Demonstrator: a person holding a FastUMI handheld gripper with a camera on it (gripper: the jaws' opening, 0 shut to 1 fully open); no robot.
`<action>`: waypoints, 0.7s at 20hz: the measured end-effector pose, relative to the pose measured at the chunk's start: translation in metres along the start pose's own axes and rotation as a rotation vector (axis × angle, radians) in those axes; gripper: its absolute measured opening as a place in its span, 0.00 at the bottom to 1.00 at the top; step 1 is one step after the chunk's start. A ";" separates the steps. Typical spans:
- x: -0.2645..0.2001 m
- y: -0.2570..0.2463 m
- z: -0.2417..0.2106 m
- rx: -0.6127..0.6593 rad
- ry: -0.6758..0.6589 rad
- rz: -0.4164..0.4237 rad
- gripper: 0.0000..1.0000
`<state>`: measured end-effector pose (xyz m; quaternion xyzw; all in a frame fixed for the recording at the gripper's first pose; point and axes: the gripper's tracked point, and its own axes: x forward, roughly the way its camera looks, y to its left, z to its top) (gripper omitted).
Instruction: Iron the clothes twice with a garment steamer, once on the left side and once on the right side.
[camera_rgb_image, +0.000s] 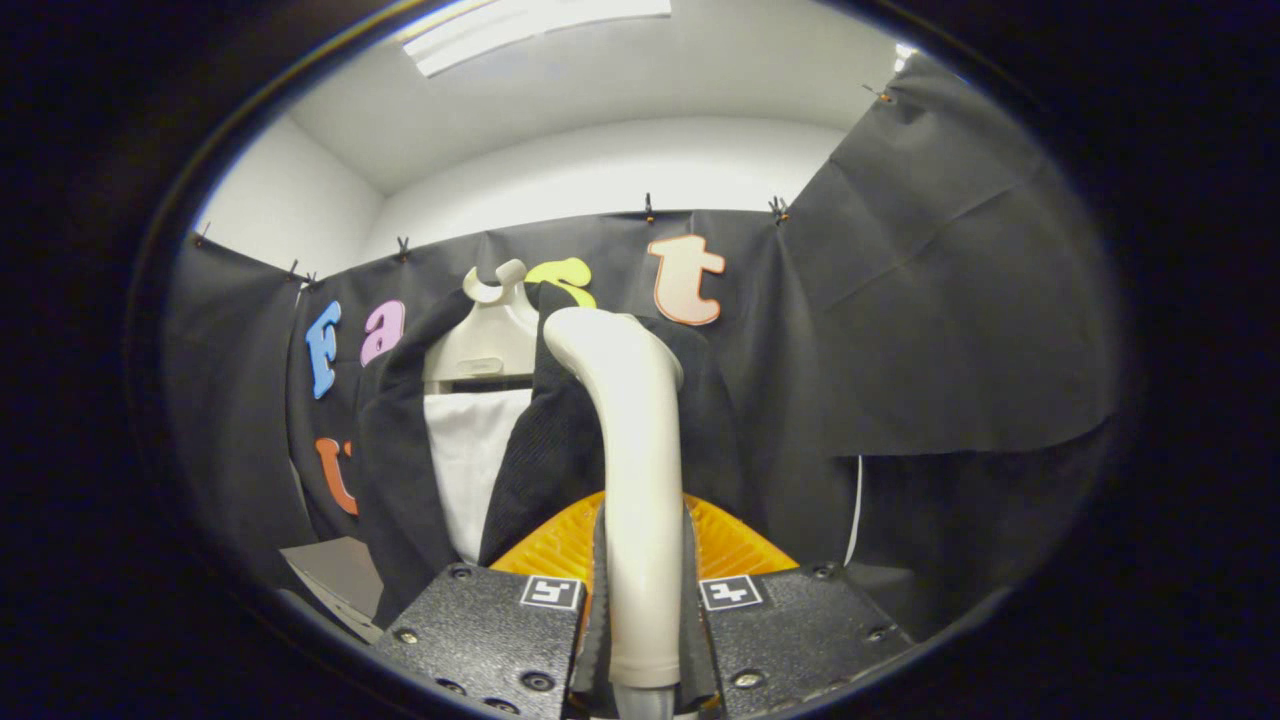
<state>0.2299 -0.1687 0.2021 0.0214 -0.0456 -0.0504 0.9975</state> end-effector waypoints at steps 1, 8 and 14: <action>-0.004 0.001 -0.003 -0.005 0.003 0.002 0.30; -0.037 0.004 -0.032 -0.041 0.061 -0.010 0.30; -0.059 -0.001 -0.066 -0.030 0.133 -0.065 0.30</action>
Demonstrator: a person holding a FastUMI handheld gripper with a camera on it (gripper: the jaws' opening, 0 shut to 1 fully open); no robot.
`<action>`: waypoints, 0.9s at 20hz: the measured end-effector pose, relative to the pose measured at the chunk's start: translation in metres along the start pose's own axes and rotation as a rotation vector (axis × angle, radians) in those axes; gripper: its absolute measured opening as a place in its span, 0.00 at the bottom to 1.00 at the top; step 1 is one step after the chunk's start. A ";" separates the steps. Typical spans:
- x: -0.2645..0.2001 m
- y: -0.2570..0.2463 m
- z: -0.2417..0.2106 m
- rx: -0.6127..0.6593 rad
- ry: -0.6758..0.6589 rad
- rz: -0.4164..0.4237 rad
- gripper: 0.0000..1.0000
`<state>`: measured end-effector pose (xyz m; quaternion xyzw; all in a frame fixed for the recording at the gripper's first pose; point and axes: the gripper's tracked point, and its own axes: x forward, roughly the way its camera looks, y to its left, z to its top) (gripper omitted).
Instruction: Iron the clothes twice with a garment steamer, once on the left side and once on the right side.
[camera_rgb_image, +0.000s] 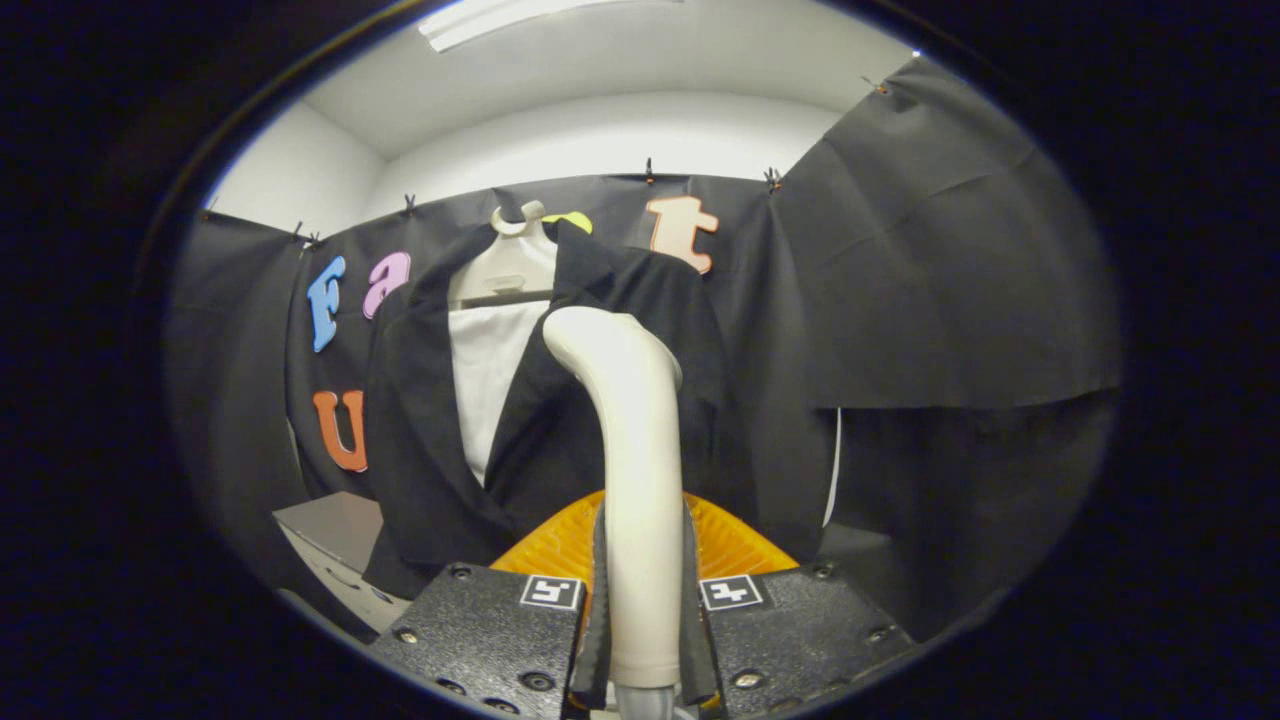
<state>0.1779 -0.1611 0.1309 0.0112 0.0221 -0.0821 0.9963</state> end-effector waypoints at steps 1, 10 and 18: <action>-0.002 0.000 -0.005 -0.002 0.011 -0.007 0.30; -0.016 0.001 -0.060 -0.024 0.107 -0.058 0.30; -0.021 0.002 -0.121 -0.028 0.212 -0.091 0.30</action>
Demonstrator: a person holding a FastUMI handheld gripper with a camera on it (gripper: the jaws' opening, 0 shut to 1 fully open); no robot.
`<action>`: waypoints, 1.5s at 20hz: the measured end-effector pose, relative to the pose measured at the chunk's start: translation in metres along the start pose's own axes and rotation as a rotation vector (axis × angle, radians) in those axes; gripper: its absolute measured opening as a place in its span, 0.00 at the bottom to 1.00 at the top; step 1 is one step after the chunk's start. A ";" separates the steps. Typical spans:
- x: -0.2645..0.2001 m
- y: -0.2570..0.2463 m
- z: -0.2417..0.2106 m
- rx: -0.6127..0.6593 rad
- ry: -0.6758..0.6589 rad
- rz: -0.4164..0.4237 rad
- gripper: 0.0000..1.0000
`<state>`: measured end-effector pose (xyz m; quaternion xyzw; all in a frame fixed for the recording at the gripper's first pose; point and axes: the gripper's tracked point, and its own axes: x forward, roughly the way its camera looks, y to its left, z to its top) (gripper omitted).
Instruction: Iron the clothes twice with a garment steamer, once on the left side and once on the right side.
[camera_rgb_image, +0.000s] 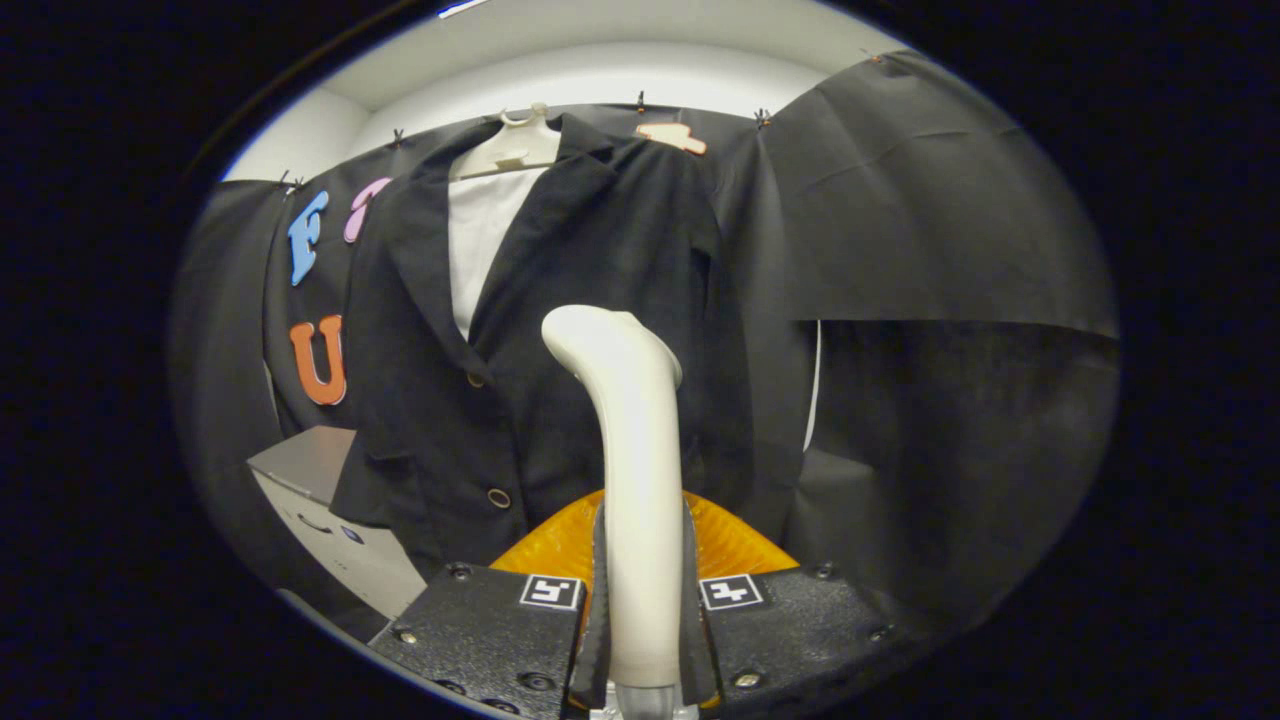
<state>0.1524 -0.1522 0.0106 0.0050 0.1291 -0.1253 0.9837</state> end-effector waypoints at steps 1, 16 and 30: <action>0.000 0.000 -0.009 0.000 0.013 -0.006 0.30; -0.007 0.026 -0.127 -0.061 0.165 -0.049 0.30; -0.033 0.019 -0.244 -0.074 0.398 -0.123 0.30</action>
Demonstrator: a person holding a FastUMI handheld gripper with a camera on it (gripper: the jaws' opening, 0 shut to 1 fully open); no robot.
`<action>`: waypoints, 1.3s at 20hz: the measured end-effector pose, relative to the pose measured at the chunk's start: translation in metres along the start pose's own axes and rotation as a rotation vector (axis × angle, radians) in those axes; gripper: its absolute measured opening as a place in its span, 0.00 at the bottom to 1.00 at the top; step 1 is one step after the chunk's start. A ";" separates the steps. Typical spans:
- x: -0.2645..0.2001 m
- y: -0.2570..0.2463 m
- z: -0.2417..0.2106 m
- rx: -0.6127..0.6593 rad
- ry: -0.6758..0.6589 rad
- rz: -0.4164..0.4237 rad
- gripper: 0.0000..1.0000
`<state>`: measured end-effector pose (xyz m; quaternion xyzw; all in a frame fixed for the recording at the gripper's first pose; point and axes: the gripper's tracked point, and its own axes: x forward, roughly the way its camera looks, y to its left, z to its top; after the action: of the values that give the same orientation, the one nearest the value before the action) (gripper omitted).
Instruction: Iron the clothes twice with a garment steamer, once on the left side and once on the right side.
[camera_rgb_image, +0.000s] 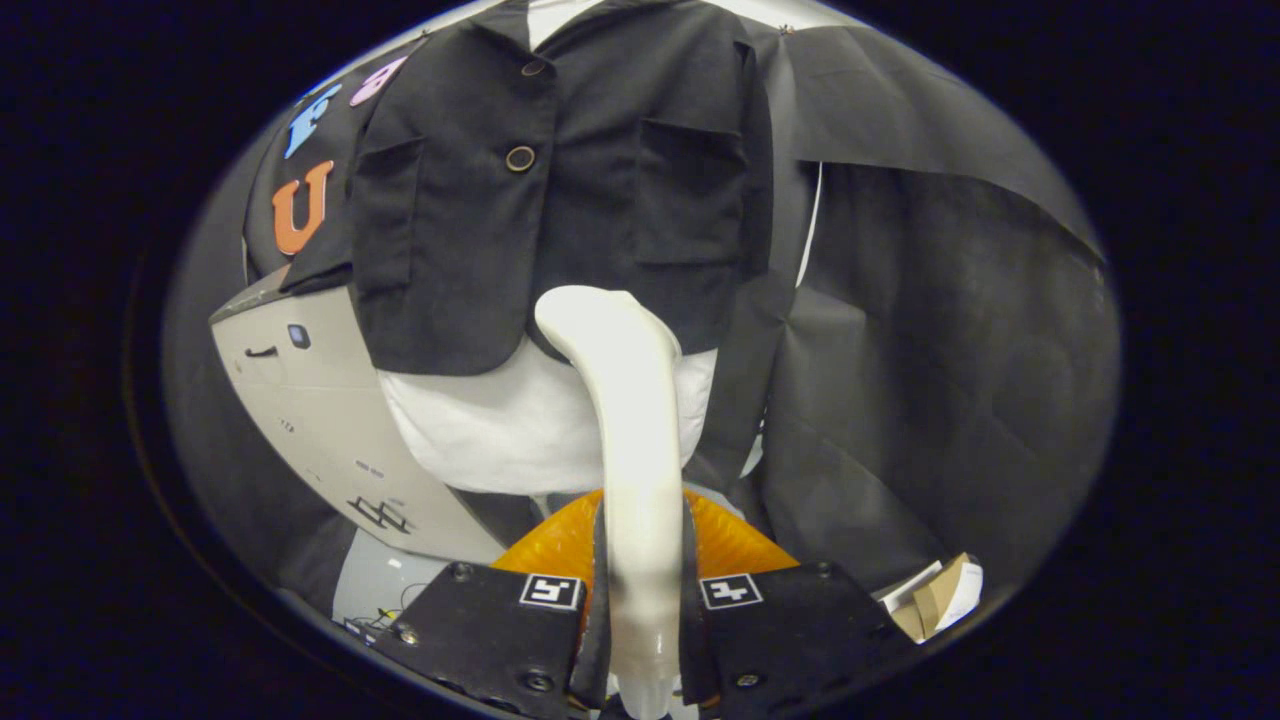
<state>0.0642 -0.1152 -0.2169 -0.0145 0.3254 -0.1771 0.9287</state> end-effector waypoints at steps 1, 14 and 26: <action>-0.007 0.001 -0.004 0.009 0.004 -0.005 0.30; -0.189 -0.028 -0.002 0.124 -0.126 0.001 0.30; -0.305 -0.060 -0.017 0.050 -0.229 0.167 0.30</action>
<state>-0.1867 -0.0667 -0.0389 0.0156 0.2131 -0.1046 0.9713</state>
